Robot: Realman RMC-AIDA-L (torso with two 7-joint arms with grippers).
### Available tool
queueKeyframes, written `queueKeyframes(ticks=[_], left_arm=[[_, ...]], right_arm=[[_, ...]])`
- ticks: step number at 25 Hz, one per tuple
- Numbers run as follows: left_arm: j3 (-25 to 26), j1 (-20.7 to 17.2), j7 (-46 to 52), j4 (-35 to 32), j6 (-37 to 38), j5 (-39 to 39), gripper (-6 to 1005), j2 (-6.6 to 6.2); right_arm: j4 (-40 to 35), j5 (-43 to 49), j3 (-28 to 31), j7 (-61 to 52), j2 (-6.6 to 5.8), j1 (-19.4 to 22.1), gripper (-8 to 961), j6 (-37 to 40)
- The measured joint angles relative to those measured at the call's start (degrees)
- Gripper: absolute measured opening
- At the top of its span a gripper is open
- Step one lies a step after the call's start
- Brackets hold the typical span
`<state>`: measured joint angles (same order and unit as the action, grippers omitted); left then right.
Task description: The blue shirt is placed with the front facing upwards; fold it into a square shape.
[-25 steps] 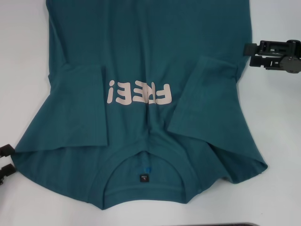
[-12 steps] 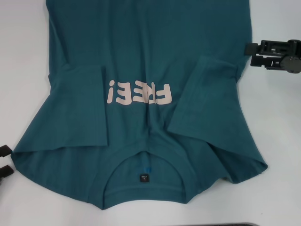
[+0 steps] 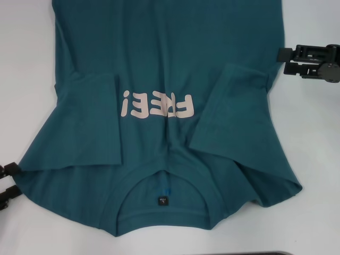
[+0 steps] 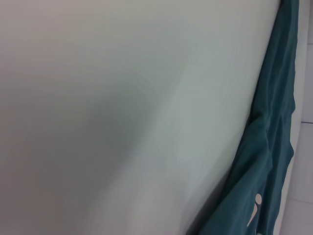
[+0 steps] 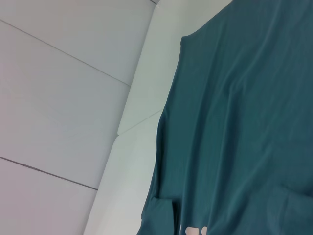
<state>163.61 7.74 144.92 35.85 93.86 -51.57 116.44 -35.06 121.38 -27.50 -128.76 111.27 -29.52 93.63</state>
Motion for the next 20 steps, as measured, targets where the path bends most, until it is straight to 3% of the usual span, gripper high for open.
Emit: queueKeyframes(ticks=[20], left_arm=[[-0.4,1.9,-0.1,1.9,-0.4,0.7,605,0.64]], right_arm=[[0.0,0.0,0.0,0.0,0.00,0.0,790,0.3]])
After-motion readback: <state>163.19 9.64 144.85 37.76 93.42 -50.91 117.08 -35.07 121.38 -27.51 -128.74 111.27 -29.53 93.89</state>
